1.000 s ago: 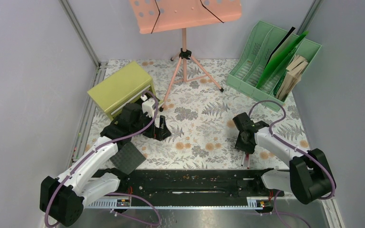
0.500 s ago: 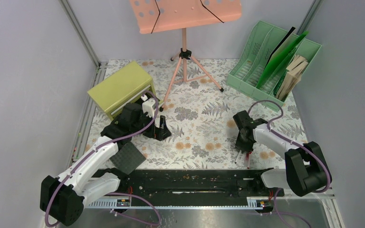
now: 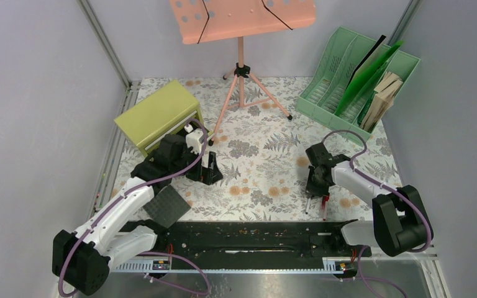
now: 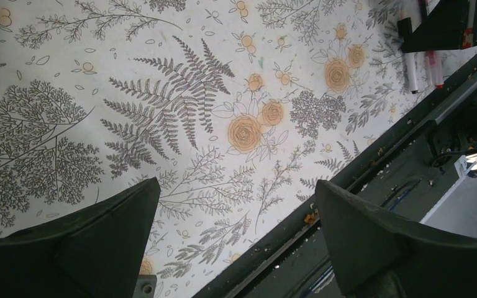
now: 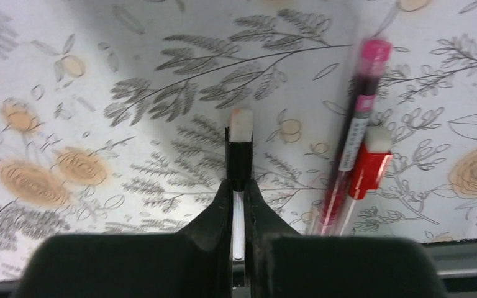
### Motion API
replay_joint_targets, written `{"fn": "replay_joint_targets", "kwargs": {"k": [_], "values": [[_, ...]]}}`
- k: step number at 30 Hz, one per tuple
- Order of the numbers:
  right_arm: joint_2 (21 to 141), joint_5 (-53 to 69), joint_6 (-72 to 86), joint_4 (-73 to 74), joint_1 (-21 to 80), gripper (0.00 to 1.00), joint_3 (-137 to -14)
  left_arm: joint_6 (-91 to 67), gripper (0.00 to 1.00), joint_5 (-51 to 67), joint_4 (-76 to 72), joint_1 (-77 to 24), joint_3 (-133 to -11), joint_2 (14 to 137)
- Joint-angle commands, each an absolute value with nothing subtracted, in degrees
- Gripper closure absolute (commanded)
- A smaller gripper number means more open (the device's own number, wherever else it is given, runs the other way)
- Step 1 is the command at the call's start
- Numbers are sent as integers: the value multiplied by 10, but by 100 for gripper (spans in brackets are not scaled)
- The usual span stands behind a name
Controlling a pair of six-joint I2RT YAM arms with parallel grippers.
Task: Organize the desk
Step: Pick up the stationery from the center of the board.
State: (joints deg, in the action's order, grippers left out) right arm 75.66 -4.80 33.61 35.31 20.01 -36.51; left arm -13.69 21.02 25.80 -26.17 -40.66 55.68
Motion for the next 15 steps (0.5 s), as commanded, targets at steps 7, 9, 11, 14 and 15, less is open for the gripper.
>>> {"fn": "replay_joint_targets", "kwargs": {"k": [7, 9, 11, 14, 15], "values": [[553, 94, 331, 319, 201, 100, -333, -227, 2, 303, 341, -260, -488, 520], [503, 115, 349, 314, 200, 100, -323, -292, 4, 352, 306, -264, -461, 514], [460, 146, 367, 294, 201, 100, -308, -359, 6, 369, 252, -287, -419, 500], [416, 194, 405, 250, 203, 100, -284, -440, 6, 347, 172, -340, -364, 475], [409, 208, 419, 230, 206, 100, -278, -471, 6, 340, 143, -355, -348, 470]]}}
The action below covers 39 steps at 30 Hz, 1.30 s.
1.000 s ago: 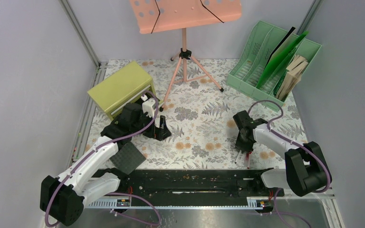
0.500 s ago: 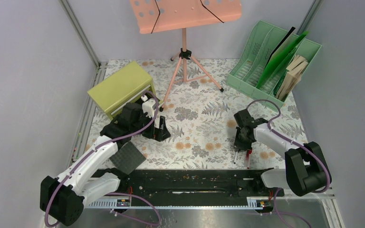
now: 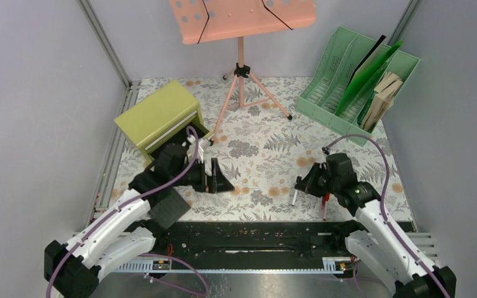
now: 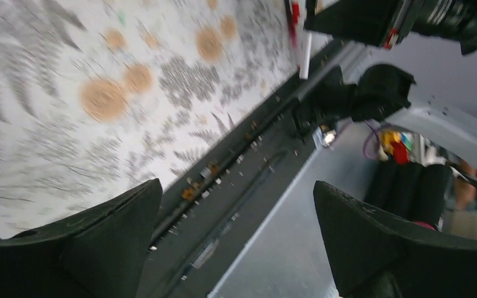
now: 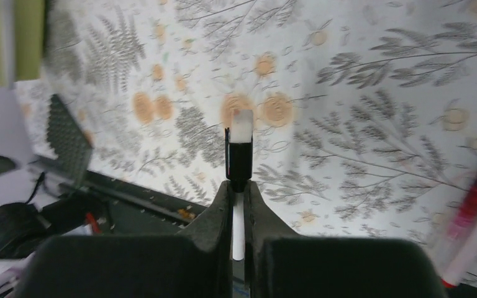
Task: Organize the desk
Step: Pick up the stationery from the center of the board, then place the stationery in the drawer.
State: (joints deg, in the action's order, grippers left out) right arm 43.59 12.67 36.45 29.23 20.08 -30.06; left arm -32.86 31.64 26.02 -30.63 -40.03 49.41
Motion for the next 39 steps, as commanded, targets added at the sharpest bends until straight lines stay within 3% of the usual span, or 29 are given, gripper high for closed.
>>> {"fn": "replay_joint_targets", "kwargs": {"k": [1, 9, 15, 22, 31, 33, 37, 39], "values": [[403, 218, 435, 211, 211, 100, -273, -493, 6, 335, 117, -371, -332, 469], [447, 213, 508, 81, 341, 100, -291, -562, 6, 324, -27, -473, -275, 513], [461, 200, 627, -77, 397, 100, -235, -655, 10, 352, -251, -481, -213, 555], [448, 184, 652, -94, 398, 100, -215, -653, 14, 346, -260, -487, -229, 608], [457, 191, 676, -115, 399, 100, -191, -698, 46, 383, -390, -506, -240, 711], [461, 193, 676, -117, 398, 100, -189, -702, 47, 386, -400, -508, -249, 728], [472, 200, 680, -138, 399, 100, -183, -695, 60, 398, -400, -511, -271, 758], [476, 201, 682, -145, 398, 100, -182, -693, 72, 399, -398, -512, -278, 765]]}}
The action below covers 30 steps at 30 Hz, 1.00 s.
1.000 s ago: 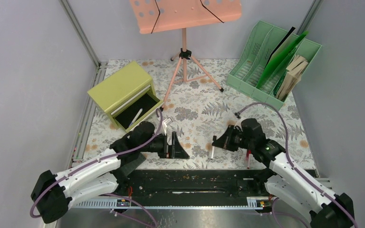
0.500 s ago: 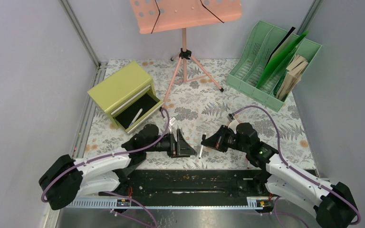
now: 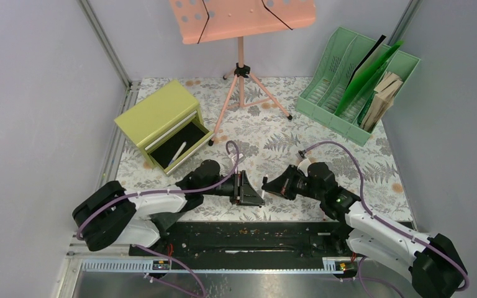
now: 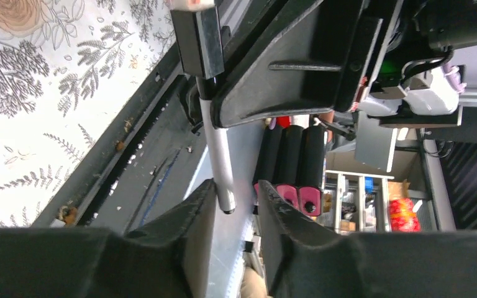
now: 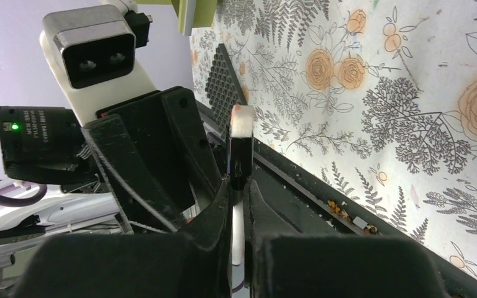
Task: Organize the desk
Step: Place the stationery in the drawer.
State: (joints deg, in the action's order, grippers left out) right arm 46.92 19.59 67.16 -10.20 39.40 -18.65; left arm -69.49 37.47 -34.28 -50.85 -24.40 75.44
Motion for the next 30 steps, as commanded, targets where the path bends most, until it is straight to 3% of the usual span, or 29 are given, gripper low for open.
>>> {"fn": "replay_joint_targets", "kwargs": {"k": [1, 4, 5, 6, 10, 14, 19, 30], "values": [[479, 203, 682, -146, 398, 100, -183, -692, 81, 397, -396, -512, -279, 768], [486, 201, 682, -147, 399, 100, -183, -687, 98, 389, -391, -512, -278, 766], [488, 200, 682, -147, 399, 95, -183, -682, 100, 386, -383, -512, -277, 763], [489, 201, 680, -147, 398, 88, -183, -676, 100, 382, -369, -512, -277, 758], [483, 192, 676, -133, 398, 39, -181, -628, 100, 360, -286, -511, -289, 730], [443, 164, 665, -84, 399, 19, -176, -552, 100, 314, -144, -509, -319, 689], [367, 124, 647, -11, 398, 8, -172, -497, 100, 245, -47, -501, -336, 631], [271, 65, 656, 146, 398, 4, -151, -357, 100, 102, 180, -457, -390, 508]]}}
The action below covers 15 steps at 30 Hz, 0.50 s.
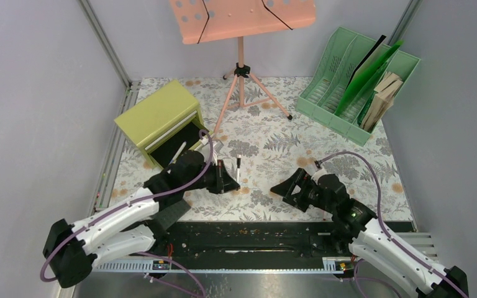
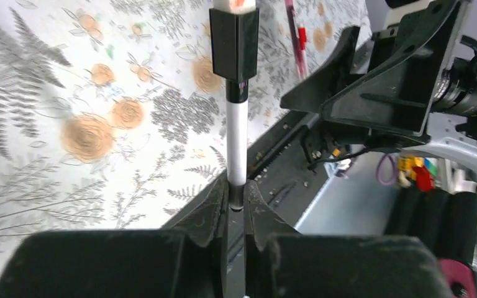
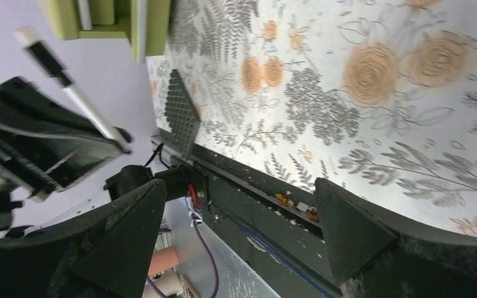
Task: Organize the desk
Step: Place the stationery in the drawer.
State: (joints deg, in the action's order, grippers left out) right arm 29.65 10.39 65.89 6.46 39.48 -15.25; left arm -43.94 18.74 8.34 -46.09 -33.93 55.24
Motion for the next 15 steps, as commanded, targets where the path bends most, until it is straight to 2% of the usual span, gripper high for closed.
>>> {"fn": "replay_joint_targets", "kwargs": {"k": [1, 9, 15], "values": [[263, 61, 652, 164, 398, 3, -152, -346, 100, 87, 198, -457, -394, 496], [223, 40, 584, 237, 398, 1, -141, -278, 100, -5, 276, -454, -444, 409], [172, 41, 611, 207, 398, 1, -80, -220, 100, -126, 337, -453, -503, 418]]}}
